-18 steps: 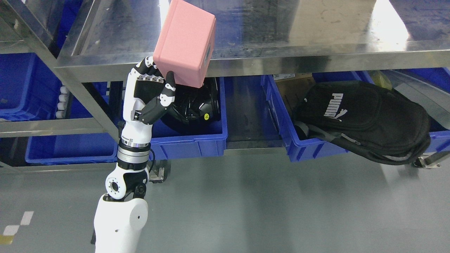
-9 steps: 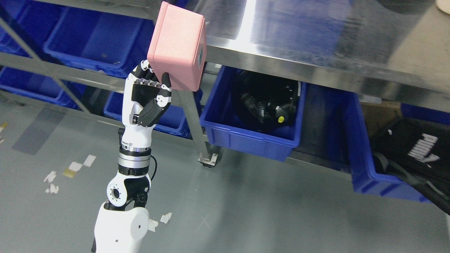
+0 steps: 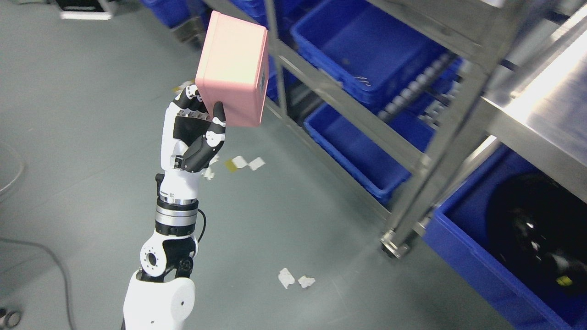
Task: Place storage box into left shelf container
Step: 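Hold the pink box in the left hand while turning toward the shelf rack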
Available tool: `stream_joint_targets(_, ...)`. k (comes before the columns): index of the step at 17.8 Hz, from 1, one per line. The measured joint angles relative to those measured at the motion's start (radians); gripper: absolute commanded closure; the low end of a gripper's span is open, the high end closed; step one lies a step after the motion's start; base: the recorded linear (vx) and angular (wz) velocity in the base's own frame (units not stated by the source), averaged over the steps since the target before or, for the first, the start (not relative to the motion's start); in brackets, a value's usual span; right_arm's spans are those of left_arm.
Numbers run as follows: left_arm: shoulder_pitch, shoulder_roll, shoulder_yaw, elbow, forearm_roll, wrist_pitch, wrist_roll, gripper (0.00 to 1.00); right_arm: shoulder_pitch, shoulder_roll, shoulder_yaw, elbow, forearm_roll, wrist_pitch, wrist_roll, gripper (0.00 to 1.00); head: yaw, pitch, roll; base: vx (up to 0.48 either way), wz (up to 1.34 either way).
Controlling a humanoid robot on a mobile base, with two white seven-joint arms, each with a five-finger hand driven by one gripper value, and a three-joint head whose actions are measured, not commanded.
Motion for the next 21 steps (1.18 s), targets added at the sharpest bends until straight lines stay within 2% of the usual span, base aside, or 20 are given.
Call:
stream_joint_targets(12, 0.030, 0.000, -0.002, -0.010, 0.000, -0.015, -0.006, 0.98, 0.000, 0.000, 0.000, 0.000, 0.000, 0.000, 0.005, 0.00, 0.0000, 0.000, 0.000, 0.323, 0.82)
stream_joint_targets(21, 0.039, 0.000, -0.006, -0.013, 0.001, -0.019, -0.009, 0.98, 0.000, 0.000, 0.000, 0.000, 0.000, 0.000, 0.006, 0.00, 0.0000, 0.000, 0.000, 0.454, 0.16)
